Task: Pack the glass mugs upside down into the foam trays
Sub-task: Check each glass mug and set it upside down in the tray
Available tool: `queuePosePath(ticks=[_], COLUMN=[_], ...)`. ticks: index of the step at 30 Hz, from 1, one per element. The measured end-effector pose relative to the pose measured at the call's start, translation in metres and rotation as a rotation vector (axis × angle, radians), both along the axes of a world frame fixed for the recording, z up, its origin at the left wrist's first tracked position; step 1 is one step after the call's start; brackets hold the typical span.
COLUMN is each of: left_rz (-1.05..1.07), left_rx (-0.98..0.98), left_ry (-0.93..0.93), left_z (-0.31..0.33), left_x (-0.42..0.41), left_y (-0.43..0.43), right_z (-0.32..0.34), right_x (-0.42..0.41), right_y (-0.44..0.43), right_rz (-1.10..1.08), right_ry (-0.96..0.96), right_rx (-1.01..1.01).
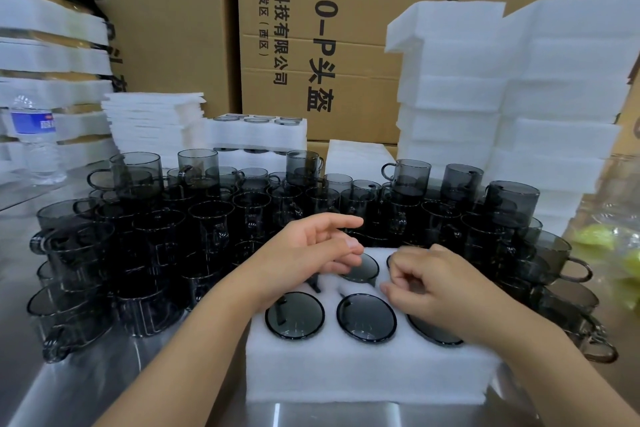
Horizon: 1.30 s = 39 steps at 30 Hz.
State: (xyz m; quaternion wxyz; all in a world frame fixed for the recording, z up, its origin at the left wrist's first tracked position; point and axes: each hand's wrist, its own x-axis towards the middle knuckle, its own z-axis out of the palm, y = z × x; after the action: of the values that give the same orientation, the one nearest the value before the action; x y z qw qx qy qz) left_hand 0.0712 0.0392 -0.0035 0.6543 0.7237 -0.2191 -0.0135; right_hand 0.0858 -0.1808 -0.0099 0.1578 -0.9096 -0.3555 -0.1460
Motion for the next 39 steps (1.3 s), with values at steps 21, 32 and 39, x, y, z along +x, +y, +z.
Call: queuePosePath(ticks=[21,32,39], left_rz=[0.078,0.001,-0.03], left_rx=[0.503,1.157,1.161], left_ry=[-0.281,-0.334,-0.298], left_z=[-0.003,-0.008,-0.005], left_x=[-0.008,-0.001,0.002], left_y=[-0.006,-0.018,-0.02], right_z=[0.003,0.004,0.007], right_x=[0.006,0.007,0.006], right_y=[0.001,0.002,0.004], right_rz=[-0.064,-0.047,-0.053], right_ry=[0.278,0.313,0.372], right_rx=[-0.295,-0.31,-0.295])
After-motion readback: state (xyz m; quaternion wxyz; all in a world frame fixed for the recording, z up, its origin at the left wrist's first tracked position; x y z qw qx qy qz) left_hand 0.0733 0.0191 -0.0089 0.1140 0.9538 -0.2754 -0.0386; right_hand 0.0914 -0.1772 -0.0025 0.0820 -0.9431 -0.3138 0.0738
